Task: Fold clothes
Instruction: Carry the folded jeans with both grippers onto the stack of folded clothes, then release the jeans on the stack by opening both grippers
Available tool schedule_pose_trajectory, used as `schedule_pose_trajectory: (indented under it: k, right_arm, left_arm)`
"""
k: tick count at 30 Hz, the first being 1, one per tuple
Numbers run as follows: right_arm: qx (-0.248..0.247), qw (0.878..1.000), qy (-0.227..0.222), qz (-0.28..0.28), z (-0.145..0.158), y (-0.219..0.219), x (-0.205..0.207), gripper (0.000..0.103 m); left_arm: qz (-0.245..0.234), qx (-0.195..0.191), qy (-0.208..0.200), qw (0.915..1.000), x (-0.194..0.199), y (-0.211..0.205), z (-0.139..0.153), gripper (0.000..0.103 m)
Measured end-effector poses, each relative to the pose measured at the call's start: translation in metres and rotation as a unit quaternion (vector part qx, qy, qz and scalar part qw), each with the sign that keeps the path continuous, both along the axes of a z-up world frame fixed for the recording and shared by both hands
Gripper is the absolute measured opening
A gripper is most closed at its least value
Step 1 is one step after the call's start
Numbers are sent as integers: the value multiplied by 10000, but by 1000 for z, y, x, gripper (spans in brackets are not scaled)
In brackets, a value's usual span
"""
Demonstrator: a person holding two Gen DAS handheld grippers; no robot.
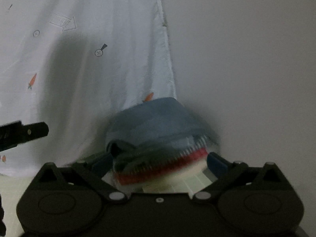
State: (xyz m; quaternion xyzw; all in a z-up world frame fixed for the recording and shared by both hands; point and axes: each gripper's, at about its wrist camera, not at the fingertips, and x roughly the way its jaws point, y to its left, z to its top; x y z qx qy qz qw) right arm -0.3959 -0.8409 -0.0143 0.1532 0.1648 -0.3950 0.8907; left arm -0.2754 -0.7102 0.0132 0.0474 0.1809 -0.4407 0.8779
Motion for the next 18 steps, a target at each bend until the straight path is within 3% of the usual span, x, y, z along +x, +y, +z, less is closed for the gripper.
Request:
schedule_pose_trajectory:
  k: [3,6,12,18]
  right_arm:
    - [-136,9998,152,15,0,20,-39,103]
    - [-160,9994,306,72,-6,46,-52,103]
    - [-76,9977,650,150,-18,85,-74,103]
    - [-102,9980,616,36,-14,95,-82,103]
  left_arm:
    - [-36,226,-64,9997,-18,20,-9,103]
    - [-98,400,-53,9991,-29,34,-19,103]
    - [-65,571,69,9983,-42,68,-26,103]
    - [-122,604,41,9981,-49,84,-23,103]
